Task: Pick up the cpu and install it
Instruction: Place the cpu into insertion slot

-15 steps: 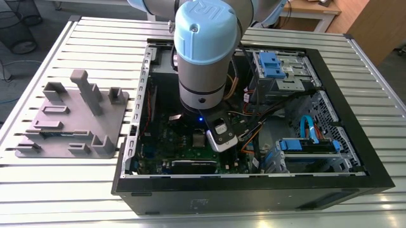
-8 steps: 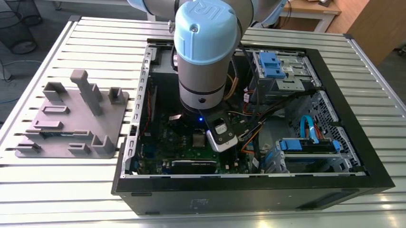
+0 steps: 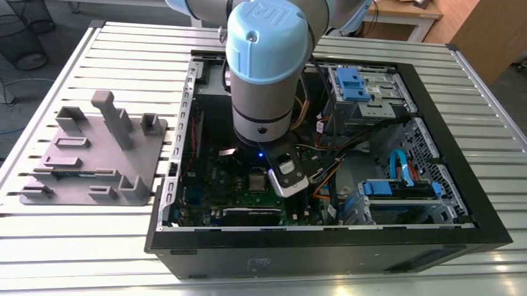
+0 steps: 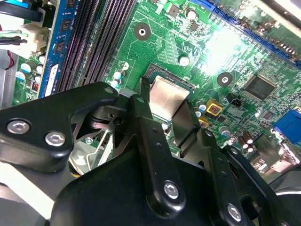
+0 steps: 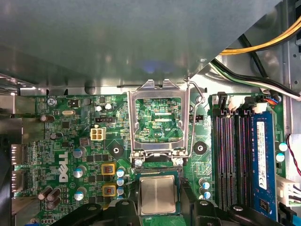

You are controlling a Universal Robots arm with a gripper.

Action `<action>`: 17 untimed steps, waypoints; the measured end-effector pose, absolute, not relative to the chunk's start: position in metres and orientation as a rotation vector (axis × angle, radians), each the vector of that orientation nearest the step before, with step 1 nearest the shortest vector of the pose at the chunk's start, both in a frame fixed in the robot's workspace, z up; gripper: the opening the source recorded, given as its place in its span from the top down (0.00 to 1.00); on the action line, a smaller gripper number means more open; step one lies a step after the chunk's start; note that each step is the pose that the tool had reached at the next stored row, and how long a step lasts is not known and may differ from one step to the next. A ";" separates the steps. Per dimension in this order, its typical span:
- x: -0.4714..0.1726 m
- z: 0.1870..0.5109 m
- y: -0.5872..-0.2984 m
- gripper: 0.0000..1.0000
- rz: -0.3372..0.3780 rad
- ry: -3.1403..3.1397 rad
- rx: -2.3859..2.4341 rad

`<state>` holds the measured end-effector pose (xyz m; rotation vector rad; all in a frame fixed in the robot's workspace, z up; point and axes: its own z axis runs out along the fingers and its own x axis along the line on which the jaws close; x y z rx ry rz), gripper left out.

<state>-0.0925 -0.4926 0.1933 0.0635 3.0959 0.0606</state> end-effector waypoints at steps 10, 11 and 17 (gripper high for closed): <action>-0.090 0.193 -0.493 0.53 0.061 3.096 0.064; -0.090 0.193 -0.493 0.53 0.061 3.096 0.064; -0.090 0.196 -0.493 0.53 0.061 3.096 0.064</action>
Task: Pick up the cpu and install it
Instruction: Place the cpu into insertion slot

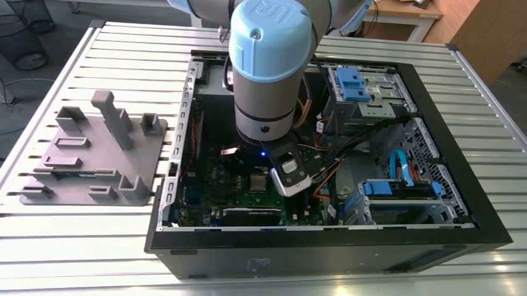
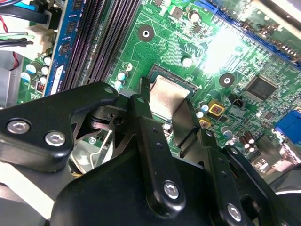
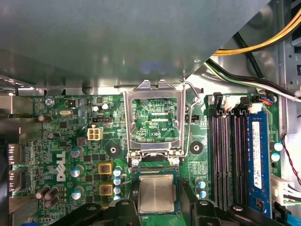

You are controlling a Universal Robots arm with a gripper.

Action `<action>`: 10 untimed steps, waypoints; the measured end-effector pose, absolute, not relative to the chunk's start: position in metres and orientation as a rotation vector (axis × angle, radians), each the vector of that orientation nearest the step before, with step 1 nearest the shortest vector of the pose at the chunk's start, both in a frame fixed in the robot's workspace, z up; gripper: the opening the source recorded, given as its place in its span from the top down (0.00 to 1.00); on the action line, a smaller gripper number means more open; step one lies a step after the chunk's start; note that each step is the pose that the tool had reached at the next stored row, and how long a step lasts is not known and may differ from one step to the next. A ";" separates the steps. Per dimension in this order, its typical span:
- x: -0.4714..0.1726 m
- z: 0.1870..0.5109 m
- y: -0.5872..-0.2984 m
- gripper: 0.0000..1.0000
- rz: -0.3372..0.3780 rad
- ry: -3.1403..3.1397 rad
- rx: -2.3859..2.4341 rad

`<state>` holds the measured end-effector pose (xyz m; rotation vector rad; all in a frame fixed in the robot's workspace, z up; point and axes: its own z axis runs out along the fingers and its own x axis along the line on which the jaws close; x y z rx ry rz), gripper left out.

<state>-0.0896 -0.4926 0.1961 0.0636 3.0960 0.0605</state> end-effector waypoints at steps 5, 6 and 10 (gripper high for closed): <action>-0.090 0.199 -0.493 0.53 0.061 3.096 0.064; -0.090 0.199 -0.493 0.53 0.061 3.096 0.064; -0.090 0.199 -0.493 0.53 0.061 3.096 0.064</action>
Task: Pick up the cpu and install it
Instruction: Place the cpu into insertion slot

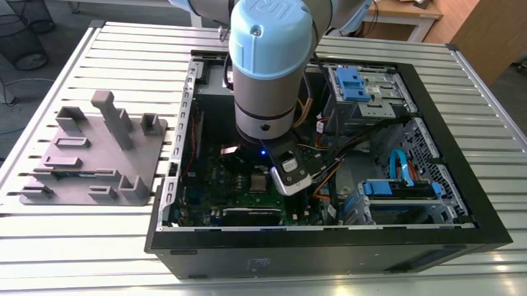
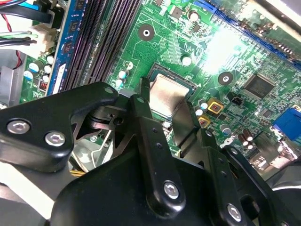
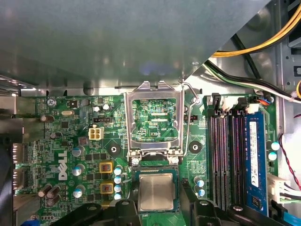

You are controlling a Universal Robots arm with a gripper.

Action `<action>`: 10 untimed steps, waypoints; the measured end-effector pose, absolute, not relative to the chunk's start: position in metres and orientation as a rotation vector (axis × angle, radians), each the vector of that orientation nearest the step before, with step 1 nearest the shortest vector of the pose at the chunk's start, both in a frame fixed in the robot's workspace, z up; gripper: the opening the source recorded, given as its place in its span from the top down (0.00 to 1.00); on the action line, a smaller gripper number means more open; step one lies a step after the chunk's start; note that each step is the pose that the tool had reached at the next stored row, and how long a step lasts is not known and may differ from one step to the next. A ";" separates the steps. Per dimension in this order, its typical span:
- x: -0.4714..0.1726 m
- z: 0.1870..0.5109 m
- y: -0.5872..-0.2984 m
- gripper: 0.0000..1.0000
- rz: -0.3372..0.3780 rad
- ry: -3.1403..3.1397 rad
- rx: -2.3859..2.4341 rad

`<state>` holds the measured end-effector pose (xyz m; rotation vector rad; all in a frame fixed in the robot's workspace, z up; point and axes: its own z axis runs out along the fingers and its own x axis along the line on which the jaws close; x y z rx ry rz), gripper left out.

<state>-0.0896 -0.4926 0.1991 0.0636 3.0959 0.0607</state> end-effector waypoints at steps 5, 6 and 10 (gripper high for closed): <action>-0.090 0.199 -0.493 0.73 0.061 3.096 0.064; -0.090 0.200 -0.493 0.73 0.061 3.096 0.064; -0.090 0.200 -0.493 0.89 0.061 3.096 0.064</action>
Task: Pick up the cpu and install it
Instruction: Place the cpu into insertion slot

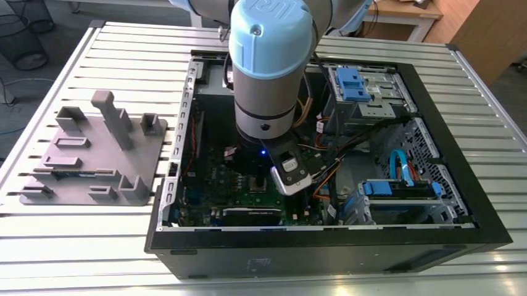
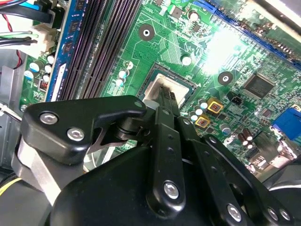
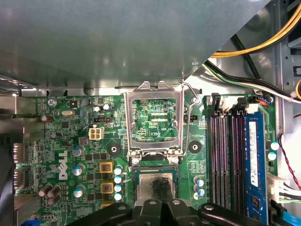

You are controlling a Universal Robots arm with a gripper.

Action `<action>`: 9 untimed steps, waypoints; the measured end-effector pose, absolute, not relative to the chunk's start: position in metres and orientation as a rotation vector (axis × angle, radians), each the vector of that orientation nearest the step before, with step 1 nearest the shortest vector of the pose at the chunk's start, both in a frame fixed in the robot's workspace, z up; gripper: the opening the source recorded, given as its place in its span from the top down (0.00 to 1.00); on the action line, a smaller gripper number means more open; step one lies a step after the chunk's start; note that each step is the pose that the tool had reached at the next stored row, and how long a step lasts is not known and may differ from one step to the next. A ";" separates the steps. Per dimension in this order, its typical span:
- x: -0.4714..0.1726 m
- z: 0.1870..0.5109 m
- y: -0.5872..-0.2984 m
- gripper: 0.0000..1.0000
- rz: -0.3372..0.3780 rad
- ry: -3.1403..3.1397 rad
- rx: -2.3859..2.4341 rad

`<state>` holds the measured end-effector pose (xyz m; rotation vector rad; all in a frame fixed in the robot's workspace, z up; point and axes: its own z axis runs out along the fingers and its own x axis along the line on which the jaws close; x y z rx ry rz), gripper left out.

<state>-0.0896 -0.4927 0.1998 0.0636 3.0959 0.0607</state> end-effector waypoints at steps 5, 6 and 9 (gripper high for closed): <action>-0.090 0.200 -0.493 0.89 0.061 3.096 0.064; -0.090 0.200 -0.493 0.89 0.061 3.096 0.063; -0.091 0.200 -0.493 0.89 0.061 3.095 0.064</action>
